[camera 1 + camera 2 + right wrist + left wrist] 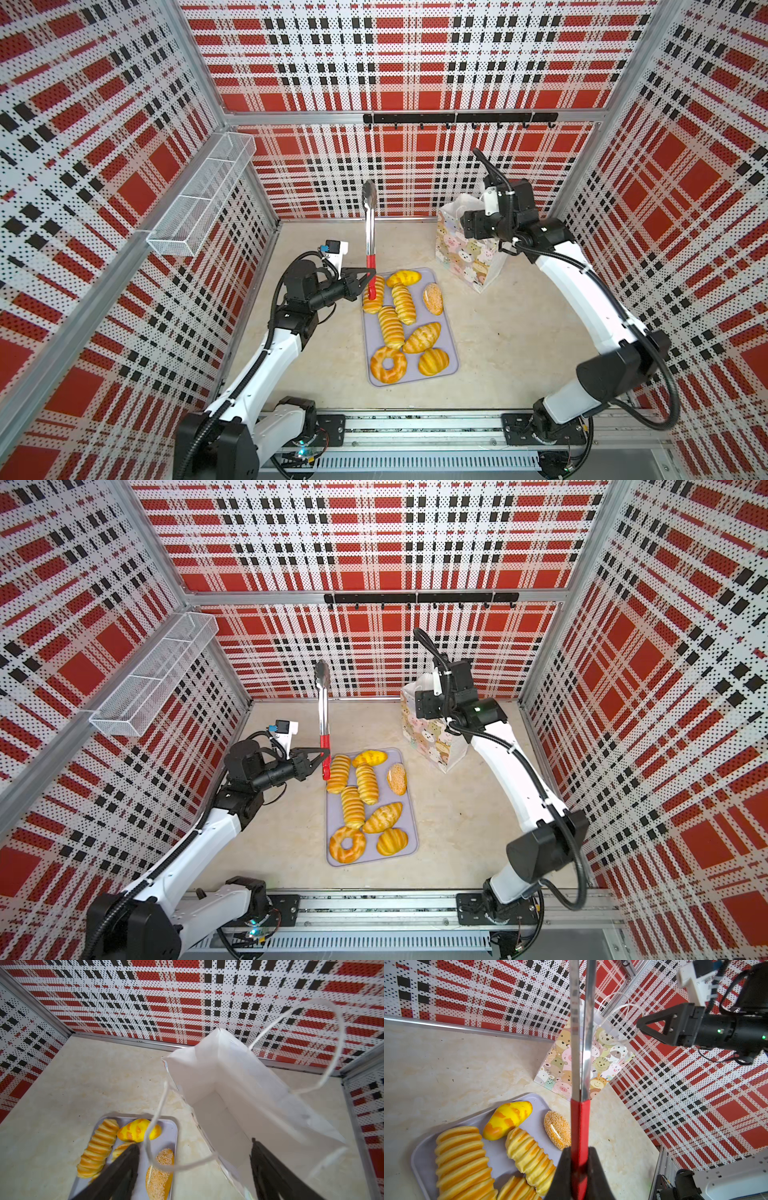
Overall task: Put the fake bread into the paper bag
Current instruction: 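Drag the paper bag with the right gripper toward the tray, then release the bag and bring the right gripper to the tongs held by the left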
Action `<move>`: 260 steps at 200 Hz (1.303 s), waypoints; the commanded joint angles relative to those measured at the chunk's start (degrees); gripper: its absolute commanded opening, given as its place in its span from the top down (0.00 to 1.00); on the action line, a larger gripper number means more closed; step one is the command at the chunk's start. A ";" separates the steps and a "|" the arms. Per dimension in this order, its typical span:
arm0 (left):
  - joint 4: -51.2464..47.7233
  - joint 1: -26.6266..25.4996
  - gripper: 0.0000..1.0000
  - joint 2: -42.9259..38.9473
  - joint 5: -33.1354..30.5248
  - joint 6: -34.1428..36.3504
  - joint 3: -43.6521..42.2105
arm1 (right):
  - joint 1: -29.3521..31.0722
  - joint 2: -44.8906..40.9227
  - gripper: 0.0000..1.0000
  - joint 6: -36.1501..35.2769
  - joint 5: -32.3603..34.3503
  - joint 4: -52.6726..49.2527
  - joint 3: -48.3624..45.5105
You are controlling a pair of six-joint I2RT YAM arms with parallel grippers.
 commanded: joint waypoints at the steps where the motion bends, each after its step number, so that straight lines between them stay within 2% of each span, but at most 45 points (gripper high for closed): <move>1: 1.14 -0.76 1.00 -1.42 -0.70 1.25 2.23 | -0.13 -9.32 0.12 -0.23 2.04 1.33 -4.68; 21: 0.49 -3.31 1.00 -1.77 -3.03 1.68 2.73 | -0.14 -17.00 0.13 -1.50 -3.33 3.08 -12.13; 26: 0.53 -3.82 1.00 -1.86 -3.72 1.64 2.84 | -0.13 -18.95 0.14 -2.07 -6.62 4.16 -14.10; 39: 0.57 -9.13 1.00 -1.97 -6.10 1.69 3.21 | -0.07 -23.80 0.17 -1.57 -15.85 8.76 -20.23; 54: 2.34 -14.38 1.00 -1.80 -9.95 1.38 3.63 | 0.24 -28.64 0.22 1.13 -27.00 17.90 -29.01; 63: 4.53 -17.27 1.00 -1.31 -11.89 0.47 3.88 | 0.82 -30.65 0.23 2.69 -31.17 23.43 -33.44; 94: 14.15 -24.22 1.00 1.80 -13.06 -5.44 4.21 | 1.64 -31.66 0.26 7.77 -40.02 37.41 -42.35; 140: 18.53 -30.16 1.00 5.03 -14.10 -7.00 5.21 | 6.05 -27.71 0.32 10.32 -44.30 49.13 -45.43; 162: 18.62 -31.97 1.00 5.99 -15.11 -6.81 6.39 | 6.15 -25.73 0.38 14.74 -46.82 57.84 -46.88; 210: 19.68 -33.11 1.00 6.76 -14.32 -7.00 7.21 | 6.84 -22.31 0.50 17.79 -48.53 64.21 -47.19; 238: 20.13 -33.11 1.00 6.68 -13.97 -6.59 6.96 | 7.12 -21.74 0.65 18.89 -50.17 67.71 -47.78; 260: 21.53 -33.11 1.00 7.03 -11.98 -6.15 6.60 | 7.37 -20.71 0.71 19.54 -51.13 69.52 -47.65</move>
